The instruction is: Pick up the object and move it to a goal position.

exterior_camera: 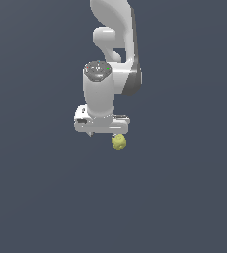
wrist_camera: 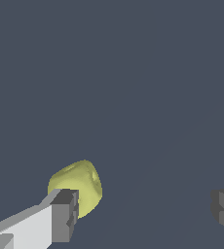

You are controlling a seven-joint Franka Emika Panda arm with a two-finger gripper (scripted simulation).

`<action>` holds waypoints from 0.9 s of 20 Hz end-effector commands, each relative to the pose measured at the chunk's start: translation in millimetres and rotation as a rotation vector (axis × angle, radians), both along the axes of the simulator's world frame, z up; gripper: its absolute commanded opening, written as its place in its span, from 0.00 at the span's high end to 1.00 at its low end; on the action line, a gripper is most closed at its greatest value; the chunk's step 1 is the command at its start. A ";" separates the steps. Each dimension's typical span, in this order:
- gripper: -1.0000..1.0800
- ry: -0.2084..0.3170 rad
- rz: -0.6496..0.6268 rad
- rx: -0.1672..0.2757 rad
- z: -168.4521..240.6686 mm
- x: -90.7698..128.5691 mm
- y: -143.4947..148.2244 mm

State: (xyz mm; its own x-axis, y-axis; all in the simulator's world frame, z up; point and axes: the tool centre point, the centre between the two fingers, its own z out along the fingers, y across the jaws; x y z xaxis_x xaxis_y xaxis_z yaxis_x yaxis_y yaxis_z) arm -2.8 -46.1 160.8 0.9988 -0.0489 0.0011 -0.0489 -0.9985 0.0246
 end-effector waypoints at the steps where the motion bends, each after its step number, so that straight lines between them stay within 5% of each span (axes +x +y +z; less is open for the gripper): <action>1: 0.04 0.001 0.029 0.001 -5.7 -2.7 5.2; 18: 0.04 0.005 0.391 0.022 -67.3 -44.0 69.7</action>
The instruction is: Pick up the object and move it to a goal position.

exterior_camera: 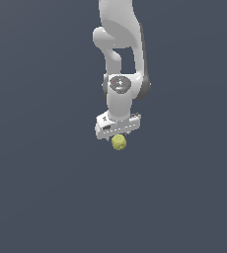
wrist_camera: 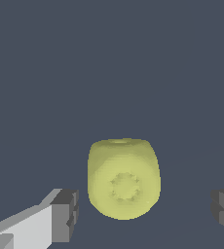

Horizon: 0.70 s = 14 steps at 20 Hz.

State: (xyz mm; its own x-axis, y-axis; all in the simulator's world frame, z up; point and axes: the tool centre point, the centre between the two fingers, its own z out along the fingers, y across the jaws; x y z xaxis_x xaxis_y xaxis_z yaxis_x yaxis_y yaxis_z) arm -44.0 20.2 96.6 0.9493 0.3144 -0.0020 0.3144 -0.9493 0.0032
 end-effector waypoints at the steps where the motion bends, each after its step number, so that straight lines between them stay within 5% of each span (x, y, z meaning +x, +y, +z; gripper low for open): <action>1: 0.04 -0.001 0.031 0.002 -4.5 -4.0 5.1; 14: 0.04 0.000 0.045 0.004 -27.8 -6.7 7.6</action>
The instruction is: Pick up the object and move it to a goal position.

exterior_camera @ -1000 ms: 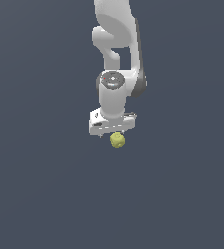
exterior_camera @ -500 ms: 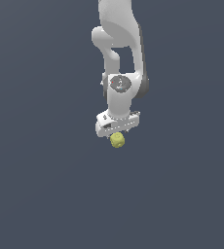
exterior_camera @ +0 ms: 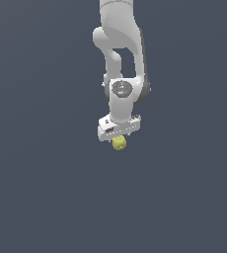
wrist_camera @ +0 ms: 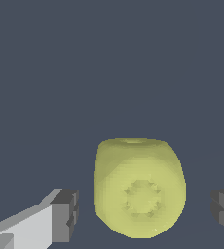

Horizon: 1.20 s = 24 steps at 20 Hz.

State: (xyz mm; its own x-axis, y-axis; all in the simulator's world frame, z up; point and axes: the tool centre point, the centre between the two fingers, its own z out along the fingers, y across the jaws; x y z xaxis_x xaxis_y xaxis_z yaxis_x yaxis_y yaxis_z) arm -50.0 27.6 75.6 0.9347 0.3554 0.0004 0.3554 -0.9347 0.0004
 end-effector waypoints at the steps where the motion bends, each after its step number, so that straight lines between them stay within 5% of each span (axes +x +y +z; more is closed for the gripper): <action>1: 0.04 0.001 0.002 0.000 -12.3 -1.0 0.3; 10: 0.04 0.000 0.004 0.000 -36.1 -0.6 0.6; 11: 1.00 0.000 0.004 0.000 -36.1 -0.6 0.6; 24: 1.00 0.000 0.003 0.000 -32.6 -0.4 -0.6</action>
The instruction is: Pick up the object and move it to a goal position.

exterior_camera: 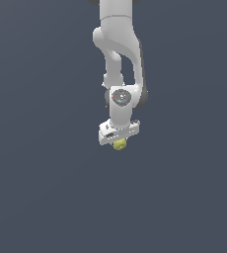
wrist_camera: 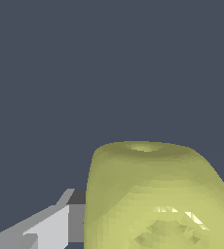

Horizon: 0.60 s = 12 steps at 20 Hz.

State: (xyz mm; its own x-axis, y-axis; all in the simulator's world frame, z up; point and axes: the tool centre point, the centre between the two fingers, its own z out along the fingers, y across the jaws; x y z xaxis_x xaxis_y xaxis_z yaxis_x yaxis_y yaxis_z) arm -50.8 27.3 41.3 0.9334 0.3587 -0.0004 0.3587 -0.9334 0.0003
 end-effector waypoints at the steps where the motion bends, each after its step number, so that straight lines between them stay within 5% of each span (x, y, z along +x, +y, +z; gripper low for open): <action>1: 1.00 -0.001 0.000 0.000 3.6 0.6 -0.7; 12: 1.00 -0.001 0.000 0.000 64.6 7.3 -11.9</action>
